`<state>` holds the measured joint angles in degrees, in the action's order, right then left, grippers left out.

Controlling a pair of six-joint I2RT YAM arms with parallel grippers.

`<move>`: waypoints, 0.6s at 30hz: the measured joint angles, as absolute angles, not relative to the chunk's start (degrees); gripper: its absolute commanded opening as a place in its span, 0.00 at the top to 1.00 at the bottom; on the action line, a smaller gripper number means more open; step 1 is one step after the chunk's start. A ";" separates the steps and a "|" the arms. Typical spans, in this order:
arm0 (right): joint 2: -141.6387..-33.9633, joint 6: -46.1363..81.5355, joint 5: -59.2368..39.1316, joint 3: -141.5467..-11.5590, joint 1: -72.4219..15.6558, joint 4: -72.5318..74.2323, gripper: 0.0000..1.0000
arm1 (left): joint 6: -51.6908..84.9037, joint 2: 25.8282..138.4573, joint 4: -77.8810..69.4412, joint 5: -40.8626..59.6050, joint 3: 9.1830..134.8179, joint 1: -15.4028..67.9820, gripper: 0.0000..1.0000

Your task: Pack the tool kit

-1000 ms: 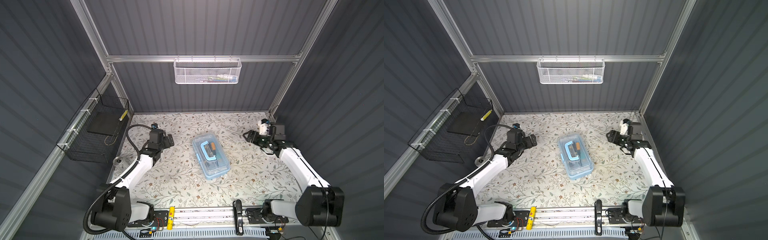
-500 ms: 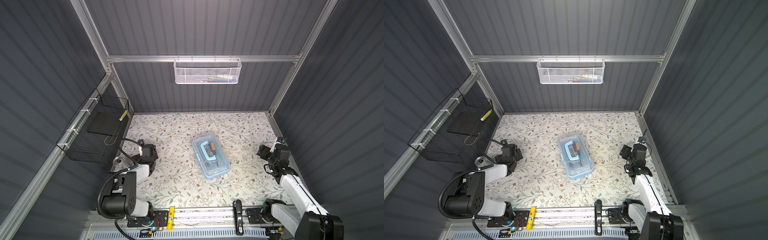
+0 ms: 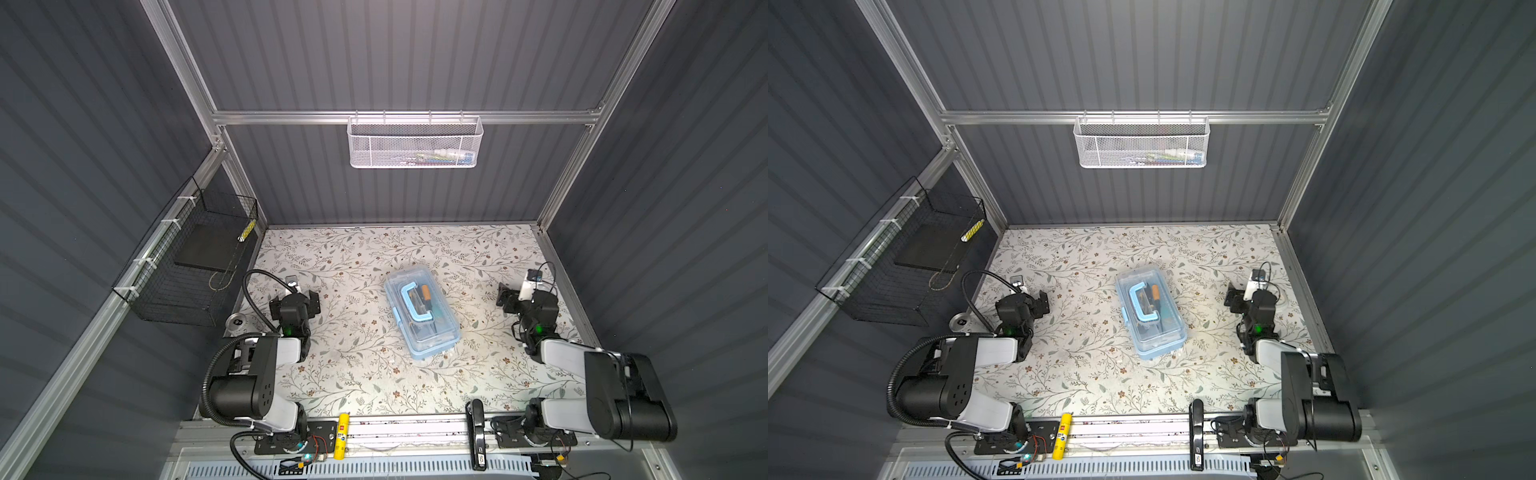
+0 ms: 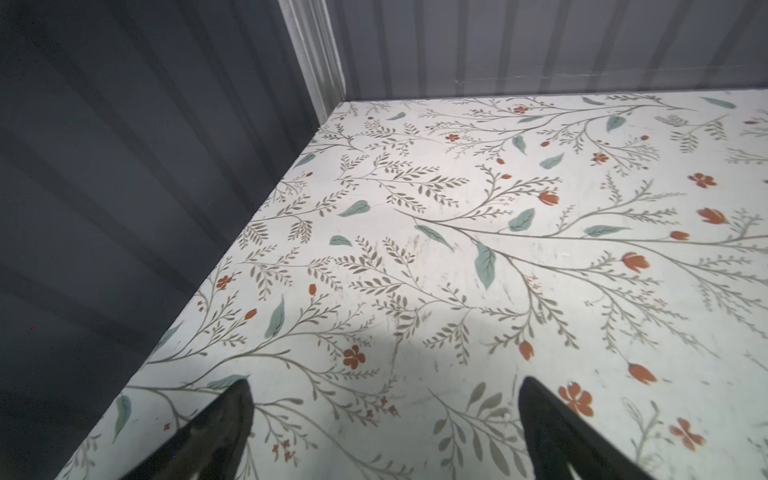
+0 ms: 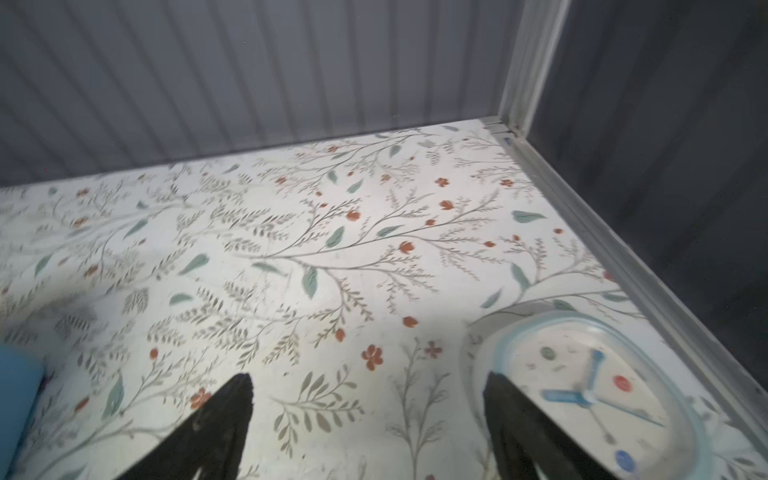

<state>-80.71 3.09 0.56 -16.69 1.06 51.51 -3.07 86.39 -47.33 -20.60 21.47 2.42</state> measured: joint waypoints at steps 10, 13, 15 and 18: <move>-83.42 0.60 1.30 -15.25 0.40 59.20 0.01 | -4.27 81.95 -44.16 -16.19 21.56 2.46 0.00; -83.42 0.56 1.28 -15.27 0.47 59.55 0.01 | -3.88 79.77 -42.46 -15.31 22.52 2.46 0.00; -83.42 0.56 1.28 -15.27 0.49 59.68 0.01 | -3.22 79.61 -41.54 -13.45 23.62 2.46 0.00; -83.42 0.56 1.28 -15.27 0.51 59.66 0.01 | -2.79 79.64 -39.33 -10.79 24.86 2.46 0.00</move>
